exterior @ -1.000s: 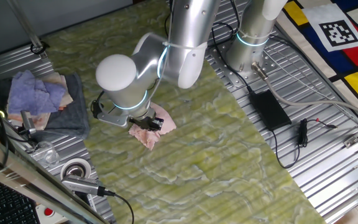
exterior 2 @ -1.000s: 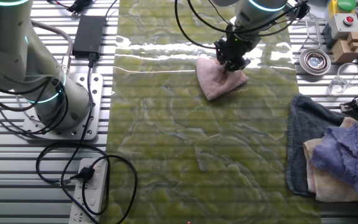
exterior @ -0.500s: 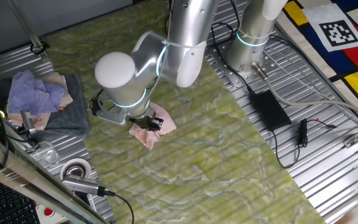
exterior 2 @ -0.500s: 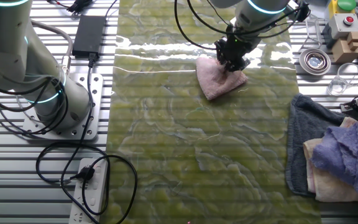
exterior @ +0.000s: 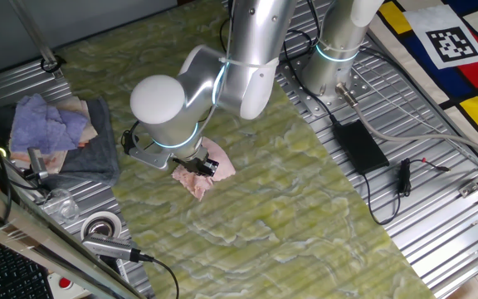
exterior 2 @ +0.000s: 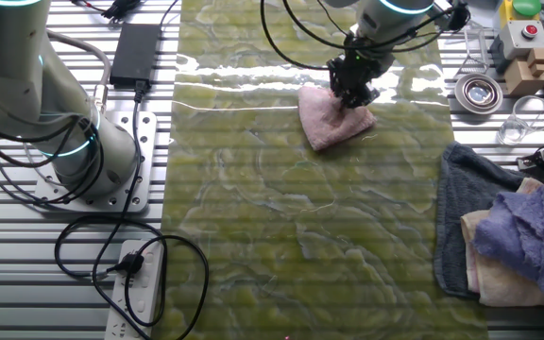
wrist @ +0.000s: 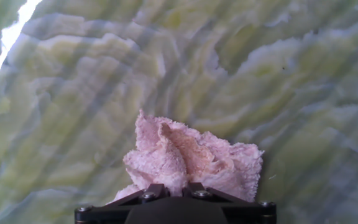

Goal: Clean the table with a cloth

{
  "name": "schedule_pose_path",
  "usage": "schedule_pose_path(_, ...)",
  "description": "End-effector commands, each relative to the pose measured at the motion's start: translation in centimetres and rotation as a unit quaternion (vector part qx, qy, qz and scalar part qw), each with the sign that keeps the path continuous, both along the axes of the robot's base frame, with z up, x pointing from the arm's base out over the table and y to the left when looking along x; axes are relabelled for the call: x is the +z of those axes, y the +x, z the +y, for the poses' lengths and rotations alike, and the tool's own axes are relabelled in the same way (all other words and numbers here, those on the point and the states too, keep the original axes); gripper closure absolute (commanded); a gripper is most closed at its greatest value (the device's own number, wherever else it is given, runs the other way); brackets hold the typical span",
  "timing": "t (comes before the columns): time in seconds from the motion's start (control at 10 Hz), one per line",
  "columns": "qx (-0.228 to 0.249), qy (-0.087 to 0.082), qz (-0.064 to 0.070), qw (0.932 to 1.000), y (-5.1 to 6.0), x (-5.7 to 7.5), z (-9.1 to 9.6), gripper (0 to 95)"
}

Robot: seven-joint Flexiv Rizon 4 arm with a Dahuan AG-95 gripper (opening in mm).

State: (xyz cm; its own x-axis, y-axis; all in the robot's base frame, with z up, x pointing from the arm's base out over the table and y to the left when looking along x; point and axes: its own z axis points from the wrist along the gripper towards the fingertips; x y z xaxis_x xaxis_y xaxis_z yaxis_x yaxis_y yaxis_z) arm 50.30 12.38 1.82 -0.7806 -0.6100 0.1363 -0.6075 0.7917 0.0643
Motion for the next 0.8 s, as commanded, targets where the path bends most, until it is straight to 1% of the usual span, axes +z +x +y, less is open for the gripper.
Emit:
schedule_pose_path(0.1,0.015,0.001,-0.009,0.9999,-1.0,-0.7,-0.6,95.0)
schedule_pose_path(0.2,0.015,0.008,-0.018,0.9997,-1.9,-1.0,-1.2,95.0)
schedule_pose_path(0.3,0.02,0.015,-0.019,0.9995,-2.4,-0.9,-2.2,95.0)
schedule_pose_path(0.5,0.03,0.021,-0.018,0.9992,-2.6,-0.3,-3.5,95.0)
schedule_pose_path(0.7,0.041,0.02,-0.022,0.9987,-3.0,-0.4,-4.8,95.0)
schedule_pose_path(0.8,0.05,0.021,-0.027,0.9982,-3.3,-0.6,-6.0,95.0)
